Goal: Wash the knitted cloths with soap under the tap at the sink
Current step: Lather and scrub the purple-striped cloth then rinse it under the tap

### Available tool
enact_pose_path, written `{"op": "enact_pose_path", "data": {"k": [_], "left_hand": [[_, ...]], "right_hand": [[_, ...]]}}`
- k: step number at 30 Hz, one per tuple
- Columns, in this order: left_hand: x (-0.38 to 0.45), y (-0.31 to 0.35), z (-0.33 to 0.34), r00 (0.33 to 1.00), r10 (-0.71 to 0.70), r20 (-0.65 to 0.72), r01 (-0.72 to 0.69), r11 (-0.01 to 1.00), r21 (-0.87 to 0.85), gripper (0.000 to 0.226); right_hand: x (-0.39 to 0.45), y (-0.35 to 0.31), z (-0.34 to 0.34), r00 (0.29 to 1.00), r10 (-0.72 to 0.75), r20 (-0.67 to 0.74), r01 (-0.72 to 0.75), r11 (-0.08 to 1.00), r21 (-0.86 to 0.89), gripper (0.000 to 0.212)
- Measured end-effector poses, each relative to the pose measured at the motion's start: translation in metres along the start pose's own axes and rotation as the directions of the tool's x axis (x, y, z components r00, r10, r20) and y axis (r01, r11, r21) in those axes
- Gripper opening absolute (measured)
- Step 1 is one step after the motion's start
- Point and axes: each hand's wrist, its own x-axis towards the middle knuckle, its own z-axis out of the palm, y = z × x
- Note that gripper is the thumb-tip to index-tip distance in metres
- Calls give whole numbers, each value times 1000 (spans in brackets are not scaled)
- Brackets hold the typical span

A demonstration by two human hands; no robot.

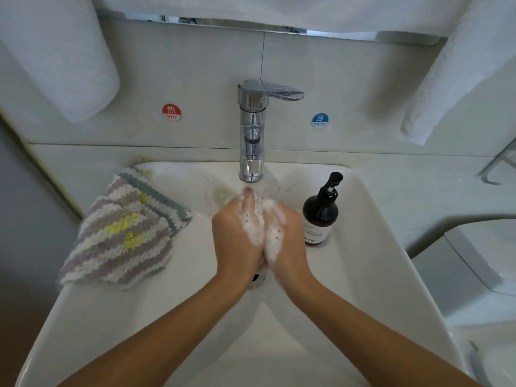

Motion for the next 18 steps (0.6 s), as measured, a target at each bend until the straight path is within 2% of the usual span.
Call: {"op": "enact_pose_path", "data": {"k": [2,3,6,10,13,15,18], "left_hand": [[-12,1,2,989,-143,45,145,988,-46,33],[-14,0,3,984,-173,48,175,984,-38,35],[1,0,-1,996,-85,-2,85,996,2,41],[11,-2,-7,999,-1,-43,2,1000,25,40],[-10,0,1,999,-39,22,40,999,-21,38],[-23,1,6,997,-45,57,47,998,-31,28],[-20,4,9,998,-30,53,33,998,-56,27]], "right_hand": [[8,-1,-1,998,54,-32,-54,998,15,45],[9,-1,-1,997,73,-27,-71,996,55,45],[-2,0,1,998,44,42,-46,998,48,20],[-1,4,5,999,33,31,-34,998,46,26],[12,3,4,989,65,-135,-56,996,68,33],[21,6,-1,975,98,-198,-77,991,110,33],[14,4,-3,987,120,-103,-98,975,199,29]]}}
